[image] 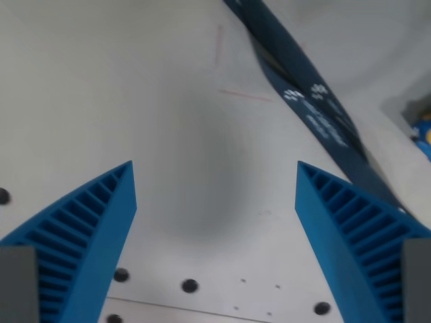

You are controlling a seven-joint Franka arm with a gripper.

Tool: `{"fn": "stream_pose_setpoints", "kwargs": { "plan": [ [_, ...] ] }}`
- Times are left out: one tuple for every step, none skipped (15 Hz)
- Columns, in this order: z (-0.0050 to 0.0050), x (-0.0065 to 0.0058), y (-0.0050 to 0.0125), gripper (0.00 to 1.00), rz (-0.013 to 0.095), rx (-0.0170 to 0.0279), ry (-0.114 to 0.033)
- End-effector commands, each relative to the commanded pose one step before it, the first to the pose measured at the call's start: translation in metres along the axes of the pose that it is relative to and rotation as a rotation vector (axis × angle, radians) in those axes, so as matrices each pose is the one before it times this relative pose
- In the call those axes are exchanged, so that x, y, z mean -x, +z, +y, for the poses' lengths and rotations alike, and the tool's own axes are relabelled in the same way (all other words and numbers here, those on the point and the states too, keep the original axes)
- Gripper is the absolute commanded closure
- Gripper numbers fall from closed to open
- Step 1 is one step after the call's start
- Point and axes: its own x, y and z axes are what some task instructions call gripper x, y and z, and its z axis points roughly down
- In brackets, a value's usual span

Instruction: Move in base positive y

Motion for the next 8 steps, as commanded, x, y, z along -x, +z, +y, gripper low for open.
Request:
{"fn": "stream_pose_setpoints", "kwargs": {
  "plan": [
    [-0.01177, -0.01477, 0.00028, 0.00, -0.0193, 0.00394, 0.0166],
    [-0.00500, -0.00227, 0.00005, 0.00, 0.0000, 0.00000, 0.0000],
    [-0.00500, -0.00228, 0.00006, 0.00, 0.0000, 0.00000, 0.0000],
    [-0.00500, -0.00229, 0.00007, 0.00, 0.0000, 0.00000, 0.0000],
    [-0.00500, -0.00229, 0.00008, 0.00, 0.0000, 0.00000, 0.0000],
    [-0.00500, -0.00229, 0.00010, 0.00, 0.0000, 0.00000, 0.0000],
    [-0.00500, -0.00229, 0.00011, 0.00, 0.0000, 0.00000, 0.0000],
    [-0.00500, -0.00230, 0.00013, 0.00, 0.0000, 0.00000, 0.0000]
  ]
}}
